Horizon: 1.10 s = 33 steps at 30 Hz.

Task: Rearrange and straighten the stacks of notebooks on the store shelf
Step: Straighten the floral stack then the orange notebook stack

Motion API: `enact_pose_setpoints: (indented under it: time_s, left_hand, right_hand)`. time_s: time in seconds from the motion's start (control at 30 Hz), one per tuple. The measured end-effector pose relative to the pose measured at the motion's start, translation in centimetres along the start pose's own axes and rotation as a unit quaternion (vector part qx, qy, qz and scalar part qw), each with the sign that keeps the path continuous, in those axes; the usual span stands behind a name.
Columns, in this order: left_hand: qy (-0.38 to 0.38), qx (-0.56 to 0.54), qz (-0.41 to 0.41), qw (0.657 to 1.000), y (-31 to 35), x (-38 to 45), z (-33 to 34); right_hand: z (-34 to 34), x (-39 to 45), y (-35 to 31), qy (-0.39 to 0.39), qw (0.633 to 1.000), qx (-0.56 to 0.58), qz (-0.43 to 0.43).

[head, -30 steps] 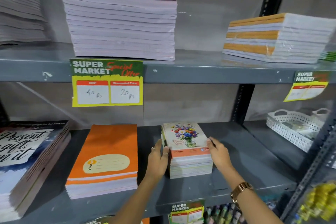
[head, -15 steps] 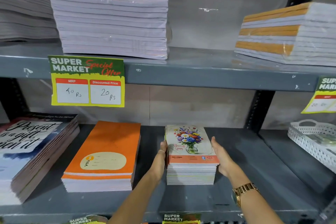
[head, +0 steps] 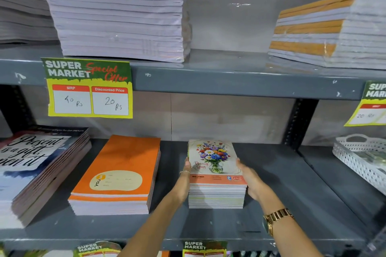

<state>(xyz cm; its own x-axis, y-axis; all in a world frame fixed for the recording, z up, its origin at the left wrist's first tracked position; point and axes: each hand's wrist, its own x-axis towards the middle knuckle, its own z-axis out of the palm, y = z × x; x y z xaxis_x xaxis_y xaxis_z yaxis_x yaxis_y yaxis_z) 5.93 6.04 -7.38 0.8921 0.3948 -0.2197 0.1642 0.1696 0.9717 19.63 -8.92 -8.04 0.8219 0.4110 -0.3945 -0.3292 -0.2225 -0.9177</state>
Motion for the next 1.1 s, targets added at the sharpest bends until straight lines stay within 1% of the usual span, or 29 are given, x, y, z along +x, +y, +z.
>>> enact_pose_setpoints:
  time_s: [0.17, 0.37, 0.47, 0.67, 0.8, 0.87, 0.9, 0.97, 1.0, 1.1]
  left_hand:
    - [0.002, 0.039, -0.006, 0.999, -0.7, 0.2, -0.2]
    - [-0.003, 0.036, -0.008, 0.999, -1.4, 0.8, -0.5]
    - [-0.001, 0.019, -0.013, 1.000, -1.3, 0.9, -0.5]
    - [0.027, 0.024, -0.015, 0.999, -0.7, 0.3, -0.2]
    - [0.030, 0.060, -0.020, 0.998, -2.9, 2.1, -0.9]
    - [0.027, 0.097, -0.022, 0.995, -0.6, -0.4, -0.5]
    - [0.032, 0.115, -0.007, 0.993, 0.9, -2.1, -0.1]
    - [0.047, 0.143, 0.039, 0.988, 2.0, -3.5, 0.0]
    - [0.065, 0.155, 0.073, 0.983, 2.3, -3.7, -0.2]
    - [0.134, 0.180, 0.169, 0.960, 2.6, -3.3, -1.7]
  right_hand:
    - [-0.2, -0.1, 0.0, -0.010, 1.000, -0.019, -0.004]
    - [0.1, -0.8, -0.2, -0.024, 0.999, -0.028, 0.001]
    - [0.3, -1.1, -0.5, -0.014, 0.999, -0.038, -0.002]
    - [0.5, -0.9, -0.5, 0.017, 0.998, -0.062, -0.018]
    - [0.5, -1.2, -0.9, 0.026, 0.996, -0.084, -0.017]
    - [0.8, -1.7, -1.3, 0.028, 0.994, -0.105, -0.025]
    - [0.9, -2.0, -1.5, 0.043, 0.991, -0.126, -0.034]
    - [1.1, -2.6, -1.7, 0.084, 0.970, -0.215, -0.073]
    - [1.1, -3.1, -1.9, 0.109, 0.949, -0.278, -0.104]
    - [2.1, -5.0, -3.2, 0.171, 0.855, -0.445, -0.205]
